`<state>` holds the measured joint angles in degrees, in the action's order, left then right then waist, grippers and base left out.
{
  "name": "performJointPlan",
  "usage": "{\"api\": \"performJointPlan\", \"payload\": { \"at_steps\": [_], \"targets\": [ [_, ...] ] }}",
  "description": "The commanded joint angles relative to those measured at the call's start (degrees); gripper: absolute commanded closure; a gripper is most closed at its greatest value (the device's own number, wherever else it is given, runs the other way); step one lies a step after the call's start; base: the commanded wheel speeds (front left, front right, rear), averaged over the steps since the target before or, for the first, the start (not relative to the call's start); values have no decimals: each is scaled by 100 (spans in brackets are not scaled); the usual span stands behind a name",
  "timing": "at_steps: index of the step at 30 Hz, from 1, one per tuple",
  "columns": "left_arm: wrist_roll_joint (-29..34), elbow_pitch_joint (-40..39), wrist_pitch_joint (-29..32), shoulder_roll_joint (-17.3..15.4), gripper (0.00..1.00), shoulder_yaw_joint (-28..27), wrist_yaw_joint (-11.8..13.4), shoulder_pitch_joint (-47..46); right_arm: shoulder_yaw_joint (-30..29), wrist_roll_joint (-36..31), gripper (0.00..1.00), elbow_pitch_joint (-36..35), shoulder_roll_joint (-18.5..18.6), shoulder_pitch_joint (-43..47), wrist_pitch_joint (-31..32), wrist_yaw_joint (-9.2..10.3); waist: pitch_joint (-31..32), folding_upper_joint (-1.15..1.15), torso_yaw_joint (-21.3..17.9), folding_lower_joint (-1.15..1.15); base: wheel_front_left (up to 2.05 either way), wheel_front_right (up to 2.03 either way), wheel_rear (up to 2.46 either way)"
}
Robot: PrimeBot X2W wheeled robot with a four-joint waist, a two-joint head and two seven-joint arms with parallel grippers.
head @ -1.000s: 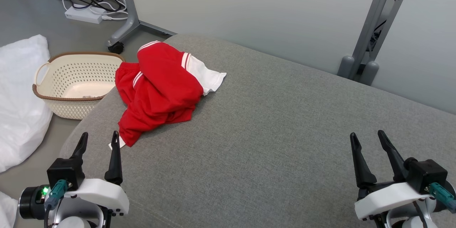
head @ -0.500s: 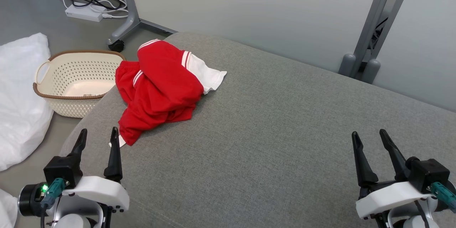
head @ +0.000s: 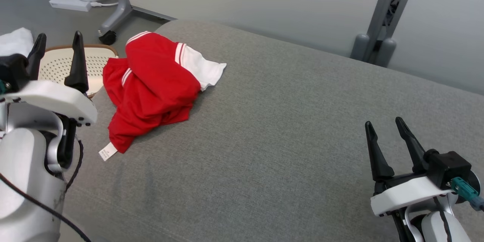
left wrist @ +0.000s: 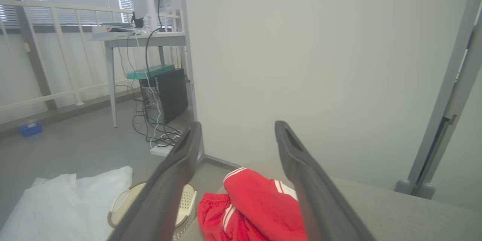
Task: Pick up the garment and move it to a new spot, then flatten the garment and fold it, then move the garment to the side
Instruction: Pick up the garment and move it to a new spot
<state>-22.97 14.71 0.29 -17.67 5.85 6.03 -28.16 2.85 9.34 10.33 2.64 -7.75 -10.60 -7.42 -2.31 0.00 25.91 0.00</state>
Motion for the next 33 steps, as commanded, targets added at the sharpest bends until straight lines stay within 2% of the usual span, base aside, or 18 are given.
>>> {"api": "performJointPlan", "payload": {
  "at_steps": [1,5,7,8,18,25,26,28,29,33],
  "targets": [
    [-86,264,95,-36,0,-9,-88,-239,3,-71,0,-3,44,-89,8,-13,-218,0,-224,0,0,0,0],
    [-315,1268,474,-80,0,-18,-317,-831,49,-175,0,-72,40,-269,56,-13,-564,0,-527,0,0,0,0],
    [-404,2027,649,-115,0,10,-476,-1134,56,-240,0,-141,46,-393,137,-12,-847,0,-739,0,0,0,0],
    [-404,2027,649,-115,0,10,-476,-1134,56,-240,0,-141,46,-393,137,-12,-847,0,-739,0,0,0,0],
    [-752,3966,692,10,0,0,-953,-1691,62,-459,0,-368,68,-675,300,-12,-1577,0,-1106,0,0,0,0],
    [-991,4813,692,79,0,-75,-1146,-2001,157,-504,0,-434,81,-853,349,-12,-1810,0,-1249,0,0,0,0],
    [-1032,4891,667,88,16,-96,-1168,-2040,149,-506,0,-428,82,-854,354,-12,-1819,0,-1260,0,0,0,0],
    [-1087,5031,626,86,94,-118,-1201,-2102,119,-514,0,-426,81,-870,356,-12,-1832,0,-1278,0,0,0,0],
    [-1096,5076,535,53,100,-128,-1209,-2130,105,-519,0,-421,81,-874,355,-12,-1828,0,-1287,0,0,0,0],
    [-1065,5144,32,-71,100,-156,-1209,-2293,-8,-528,0,-408,80,-823,271,-12,-1742,0,-1285,0,0,0,0]
  ]
}}
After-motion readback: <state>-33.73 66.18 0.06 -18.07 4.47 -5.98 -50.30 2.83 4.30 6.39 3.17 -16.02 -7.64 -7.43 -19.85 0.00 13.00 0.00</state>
